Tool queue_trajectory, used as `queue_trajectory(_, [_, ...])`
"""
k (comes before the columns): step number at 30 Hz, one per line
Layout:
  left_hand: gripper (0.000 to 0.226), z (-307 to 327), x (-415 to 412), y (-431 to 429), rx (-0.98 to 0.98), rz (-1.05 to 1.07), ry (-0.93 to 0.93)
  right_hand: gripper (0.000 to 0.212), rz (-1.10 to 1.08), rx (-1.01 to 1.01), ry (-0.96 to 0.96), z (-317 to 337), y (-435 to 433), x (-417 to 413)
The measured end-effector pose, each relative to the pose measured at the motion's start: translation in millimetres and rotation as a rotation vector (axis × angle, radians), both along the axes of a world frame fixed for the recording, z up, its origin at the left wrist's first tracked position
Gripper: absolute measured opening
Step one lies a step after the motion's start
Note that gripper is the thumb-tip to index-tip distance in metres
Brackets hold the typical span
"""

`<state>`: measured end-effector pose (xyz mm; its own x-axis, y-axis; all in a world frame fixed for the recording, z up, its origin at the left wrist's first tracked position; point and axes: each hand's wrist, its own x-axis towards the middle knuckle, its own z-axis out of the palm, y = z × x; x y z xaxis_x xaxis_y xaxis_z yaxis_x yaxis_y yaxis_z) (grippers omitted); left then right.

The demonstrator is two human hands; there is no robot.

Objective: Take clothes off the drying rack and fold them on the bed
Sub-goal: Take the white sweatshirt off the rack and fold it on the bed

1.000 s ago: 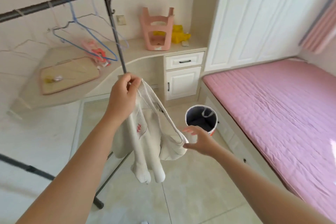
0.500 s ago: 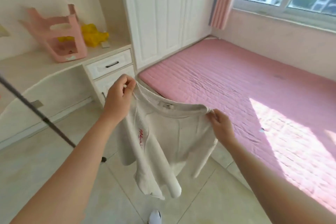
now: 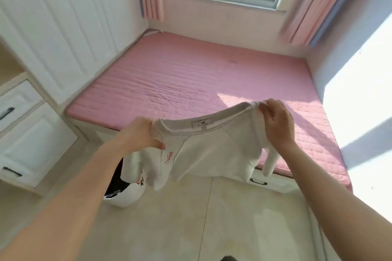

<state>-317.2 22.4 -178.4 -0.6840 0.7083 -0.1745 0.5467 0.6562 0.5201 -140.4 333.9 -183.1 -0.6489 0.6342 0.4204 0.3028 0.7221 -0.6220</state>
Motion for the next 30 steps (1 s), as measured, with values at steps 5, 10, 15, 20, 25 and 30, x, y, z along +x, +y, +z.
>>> queue_trajectory(5, [0.017, -29.7, -57.5, 52.8, -0.057, 0.074, 0.189, 0.017, 0.132, -0.033, -0.140, -4.2, 48.9, 2.4])
queue_trajectory(10, [0.023, -48.4, -99.7, 104.0, -0.030, 0.035, 0.407, 0.026, 0.169, -0.190, -0.462, -16.0, 115.9, -15.4])
queue_trajectory(15, [0.028, -44.6, -130.8, 170.1, -0.068, 0.194, 0.491, 0.029, -0.123, -0.004, -0.578, -36.2, 178.6, -69.9])
queue_trajectory(20, [0.033, -45.6, -171.9, 216.5, -0.041, 0.371, 0.451, 0.022, -0.196, -0.001, -0.629, -34.9, 224.4, -128.5])
queue_trajectory(25, [0.040, -59.5, -229.3, 268.5, 0.570, 0.612, -0.420, 0.033, -0.148, -0.353, -0.429, -56.4, 269.3, -188.6])
queue_trajectory(30, [0.036, -92.9, -309.0, 319.4, 0.508, 0.534, -0.255, 0.040, -0.208, -0.679, -0.169, -80.9, 301.4, -251.6])
